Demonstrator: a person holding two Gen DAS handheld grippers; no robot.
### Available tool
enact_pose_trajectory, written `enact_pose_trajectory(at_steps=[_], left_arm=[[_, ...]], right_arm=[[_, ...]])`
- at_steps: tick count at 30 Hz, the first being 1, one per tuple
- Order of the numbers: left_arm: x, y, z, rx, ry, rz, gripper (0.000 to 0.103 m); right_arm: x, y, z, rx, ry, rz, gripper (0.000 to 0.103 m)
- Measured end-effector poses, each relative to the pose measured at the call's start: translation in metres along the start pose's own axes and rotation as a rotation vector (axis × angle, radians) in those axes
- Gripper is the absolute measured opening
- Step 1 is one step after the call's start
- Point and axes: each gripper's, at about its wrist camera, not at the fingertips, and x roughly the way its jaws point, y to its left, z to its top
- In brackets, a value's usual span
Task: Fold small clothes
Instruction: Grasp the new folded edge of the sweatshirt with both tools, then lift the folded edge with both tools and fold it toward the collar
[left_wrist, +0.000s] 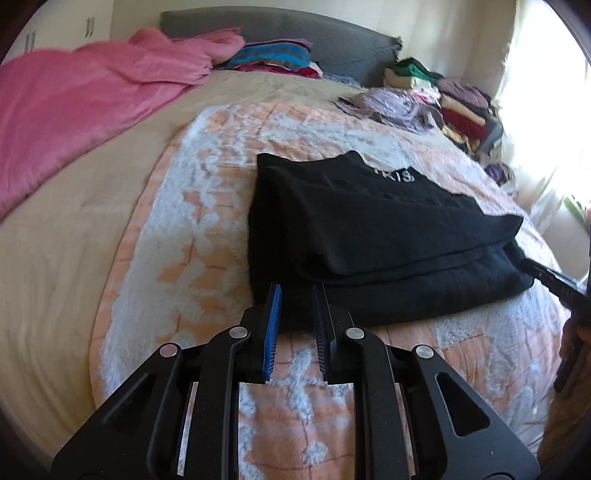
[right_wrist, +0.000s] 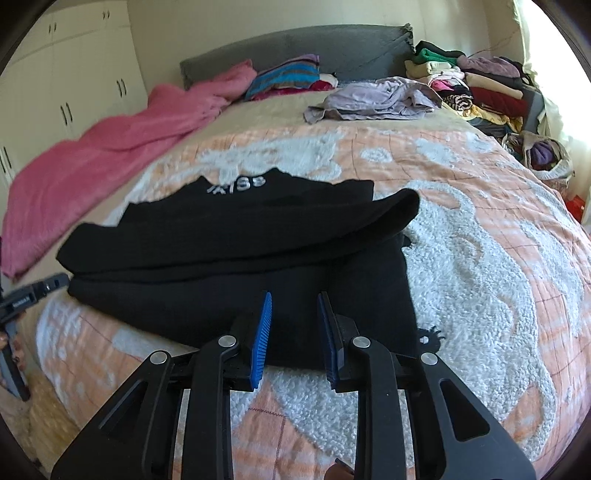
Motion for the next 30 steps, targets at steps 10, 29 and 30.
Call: enact_pose_trajectory(at_steps=[10, 29, 30], left_arm=[[0.021, -0.011, 0.008, 0.031, 0.004, 0.010, 0.011], [0.032, -0.013, 0.032, -0.003, -0.016, 0.000, 0.011], [0.033, -0.013, 0.033, -0.002, -0.014, 0.001, 0.011]], right_arm=[[0.031, 0.000, 0.006, -0.028, 0.048, -0.045, 0.024], [0.056, 0.003, 0.029, -0.033, 0.038, -0.061, 0.024], [0.056, 0.003, 0.030, -0.036, 0.038, -0.062, 0.024]])
